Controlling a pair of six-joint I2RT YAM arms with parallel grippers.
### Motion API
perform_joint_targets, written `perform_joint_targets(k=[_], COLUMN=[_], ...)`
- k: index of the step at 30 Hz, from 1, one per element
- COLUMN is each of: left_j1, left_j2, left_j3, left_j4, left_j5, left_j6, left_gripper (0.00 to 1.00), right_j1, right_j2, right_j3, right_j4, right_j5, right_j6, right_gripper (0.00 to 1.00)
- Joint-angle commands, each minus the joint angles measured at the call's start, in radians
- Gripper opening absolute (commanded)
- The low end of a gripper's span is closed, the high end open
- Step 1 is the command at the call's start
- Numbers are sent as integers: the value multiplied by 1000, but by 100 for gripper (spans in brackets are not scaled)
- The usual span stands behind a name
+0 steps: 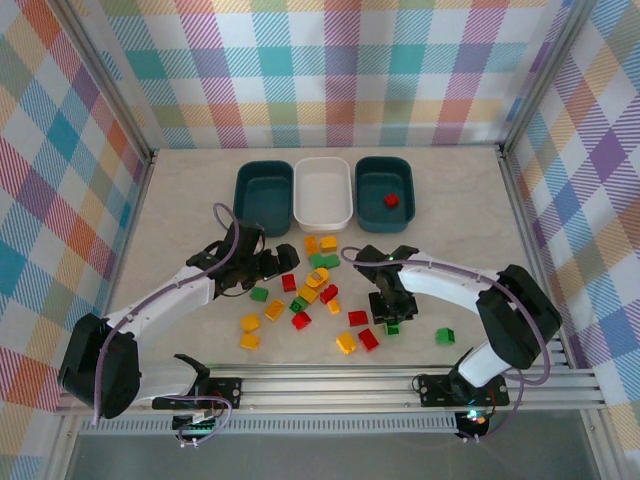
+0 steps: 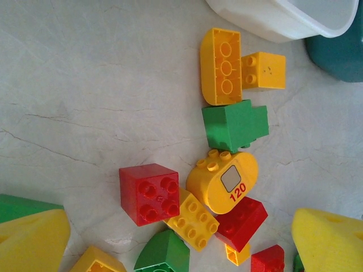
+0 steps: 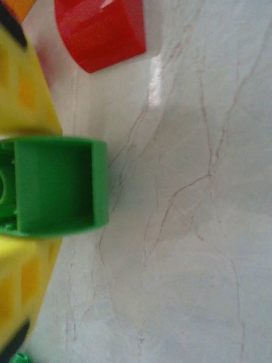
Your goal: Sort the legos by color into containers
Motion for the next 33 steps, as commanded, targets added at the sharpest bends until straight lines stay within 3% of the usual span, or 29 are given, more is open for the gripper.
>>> perform_joint_targets(k=[1, 9, 12, 16, 18, 23, 30, 33], left_j1=[-7, 9, 64, 217, 246, 234, 138, 113], left_j2=[5, -16, 8, 49, 65, 117, 119, 118], left_j3=[40, 39, 44, 69, 83, 115, 130, 128], left_j4=[-36, -63, -61, -47, -46, -82, -171, -176], left_j5=[5, -57, -54, 50, 69, 118, 31, 25], left_j6=[25, 23, -5, -45, -56, -38, 3, -4], left_gripper=[100, 100, 100, 100, 100, 95, 94, 95], right_j1=[4, -38, -85, -122, -147, -163, -190, -200], right_j2=[-14, -26, 61, 257, 360, 591, 902, 983], right_j3=[0, 223, 376, 610, 718, 998, 1452, 1574], right_j4=[14, -5, 98, 232, 263, 264, 83, 19], right_j5=[39, 203, 190, 189, 154, 134, 92, 79], right_j6=[16, -71, -147, -241, -256, -310, -358, -361], right_gripper=[31, 23, 23, 23, 24, 25, 28, 35])
